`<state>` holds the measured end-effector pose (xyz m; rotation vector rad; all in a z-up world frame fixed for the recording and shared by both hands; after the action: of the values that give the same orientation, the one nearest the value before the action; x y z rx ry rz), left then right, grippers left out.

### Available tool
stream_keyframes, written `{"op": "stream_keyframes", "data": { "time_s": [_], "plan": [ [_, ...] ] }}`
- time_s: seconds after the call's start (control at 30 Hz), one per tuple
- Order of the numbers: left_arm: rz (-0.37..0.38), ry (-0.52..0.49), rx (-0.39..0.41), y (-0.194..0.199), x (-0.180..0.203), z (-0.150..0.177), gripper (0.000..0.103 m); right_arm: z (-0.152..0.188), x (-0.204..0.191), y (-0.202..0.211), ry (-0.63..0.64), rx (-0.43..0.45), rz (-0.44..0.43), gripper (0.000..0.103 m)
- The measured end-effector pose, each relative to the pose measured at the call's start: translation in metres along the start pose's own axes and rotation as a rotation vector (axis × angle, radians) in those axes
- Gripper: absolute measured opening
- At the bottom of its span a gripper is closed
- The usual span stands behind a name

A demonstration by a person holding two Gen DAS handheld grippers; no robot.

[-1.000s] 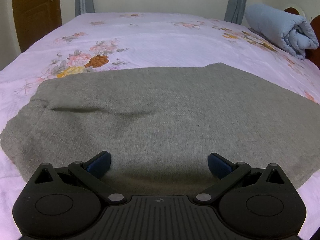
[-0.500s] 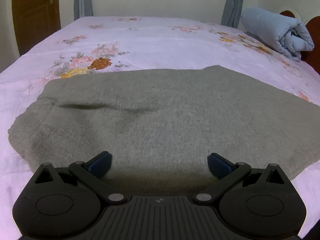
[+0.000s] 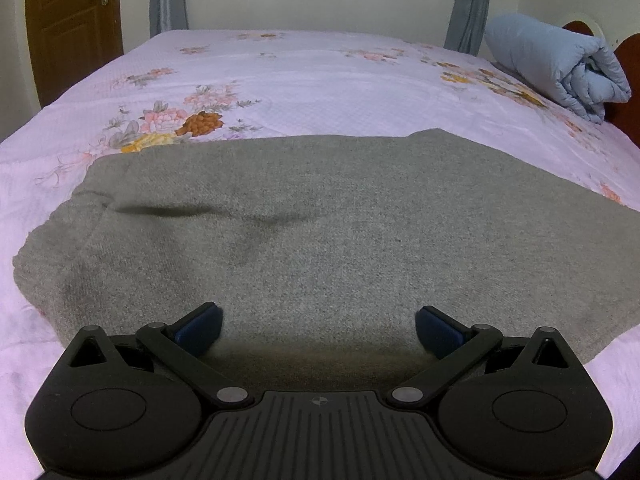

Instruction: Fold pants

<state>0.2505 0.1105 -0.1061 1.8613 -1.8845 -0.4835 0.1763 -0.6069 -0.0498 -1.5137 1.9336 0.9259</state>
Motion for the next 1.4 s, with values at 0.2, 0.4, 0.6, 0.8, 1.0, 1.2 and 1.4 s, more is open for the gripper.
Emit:
{"op": "stream_keyframes", "data": {
  "time_s": [0.2,0.4,0.6,0.8,1.0,1.2,1.4],
  "plan": [
    [0.01,0.008,0.011,0.002,-0.001,0.001,0.103,-0.005,0.021,-0.005,0.202,-0.031,-0.005,0.004],
    [0.012,0.003,0.001,0.0,-0.002,-0.001,0.103,0.025,0.078,-0.017,0.056,-0.101,0.086,0.005],
    [-0.01,0.01,0.024,0.003,0.0,0.001,0.103,0.023,0.086,-0.017,-0.016,-0.1,0.074,0.005],
    [-0.047,0.036,0.067,0.01,0.005,0.012,0.103,0.019,0.096,-0.021,-0.169,-0.104,0.062,0.014],
    [0.07,0.134,0.129,0.028,0.074,-0.029,0.103,0.012,0.094,-0.023,-0.181,-0.135,0.064,0.015],
    [0.134,0.143,0.061,-0.002,0.225,-0.012,0.103,0.014,0.09,-0.024,-0.161,-0.133,0.078,0.016],
    [-0.003,-0.077,0.029,-0.006,0.322,0.032,0.103,0.011,0.09,-0.025,-0.132,-0.157,0.08,0.015]
  ]
}}
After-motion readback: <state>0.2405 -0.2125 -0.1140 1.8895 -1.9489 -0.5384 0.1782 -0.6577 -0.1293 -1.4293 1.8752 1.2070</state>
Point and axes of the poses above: each gripper's, at about its wrist camera, not at the fingertips, and y roughly against the way its jaws point, x to its right, z to its underside, the point moved 3 cm from there along -y, roughly the way its jaws point, and after that the axes turned 14 degrees about x, right-handed, at the moved point
